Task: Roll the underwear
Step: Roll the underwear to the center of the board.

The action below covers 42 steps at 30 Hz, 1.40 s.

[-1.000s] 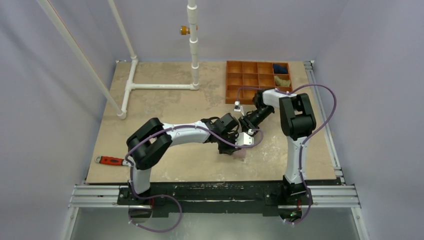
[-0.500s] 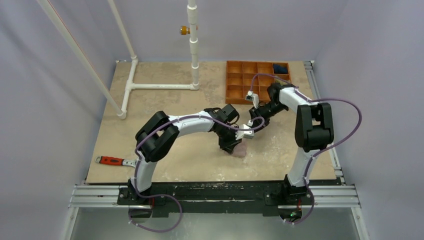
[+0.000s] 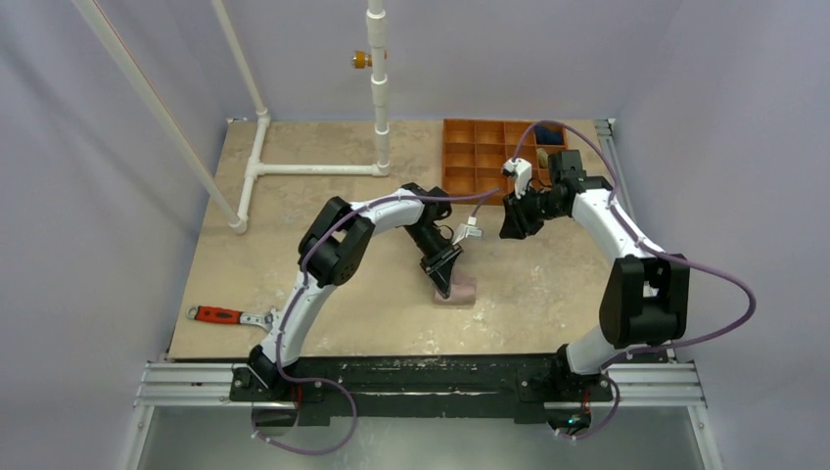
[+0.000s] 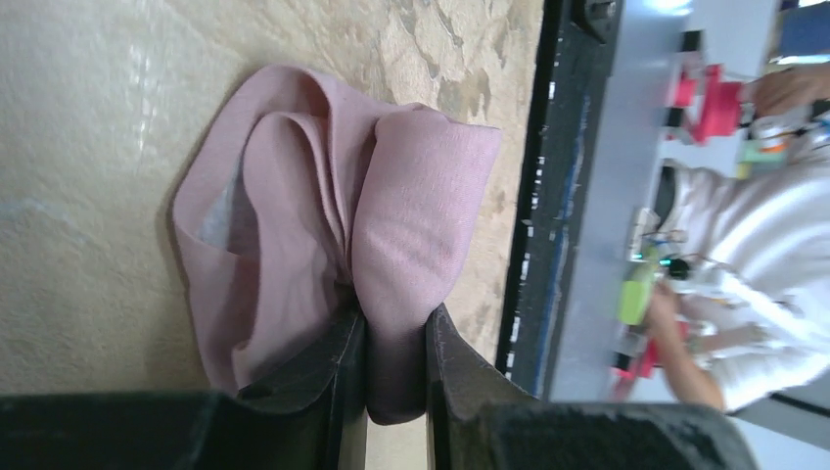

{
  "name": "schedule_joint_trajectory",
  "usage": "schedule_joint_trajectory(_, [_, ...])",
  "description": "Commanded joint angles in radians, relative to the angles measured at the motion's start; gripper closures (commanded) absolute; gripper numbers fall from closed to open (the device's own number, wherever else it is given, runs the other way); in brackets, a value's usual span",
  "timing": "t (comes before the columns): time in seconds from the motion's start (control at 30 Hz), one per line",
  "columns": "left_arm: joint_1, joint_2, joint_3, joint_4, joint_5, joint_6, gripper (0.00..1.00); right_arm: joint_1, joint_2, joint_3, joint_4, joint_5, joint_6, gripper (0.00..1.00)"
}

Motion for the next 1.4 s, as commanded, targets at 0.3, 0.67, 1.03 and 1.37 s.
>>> schedule_joint_trajectory(0.3, [0.05,0.157,0.081,-0.199,-0.055,0.016,1.0,0.001,-0.279,-0.131,0.182,0.104,0.019,0.58])
schedule_joint_trajectory(0.67, [0.05,0.157,0.074,-0.181,-0.073,0.0,1.0,0.002,-0.512,-0.168,0.372,0.21,0.228,0.01])
schedule_joint_trajectory(1.03, [0.05,0.16,0.073,-0.184,-0.07,0.004,1.0,0.003,-0.322,-0.053,0.076,-0.111,0.108,0.01])
schedule_joint_trajectory(1.37, [0.051,0.162,0.071,-0.186,-0.066,0.004,1.0,0.21,-0.428,-0.233,0.191,0.064,-0.008,0.01])
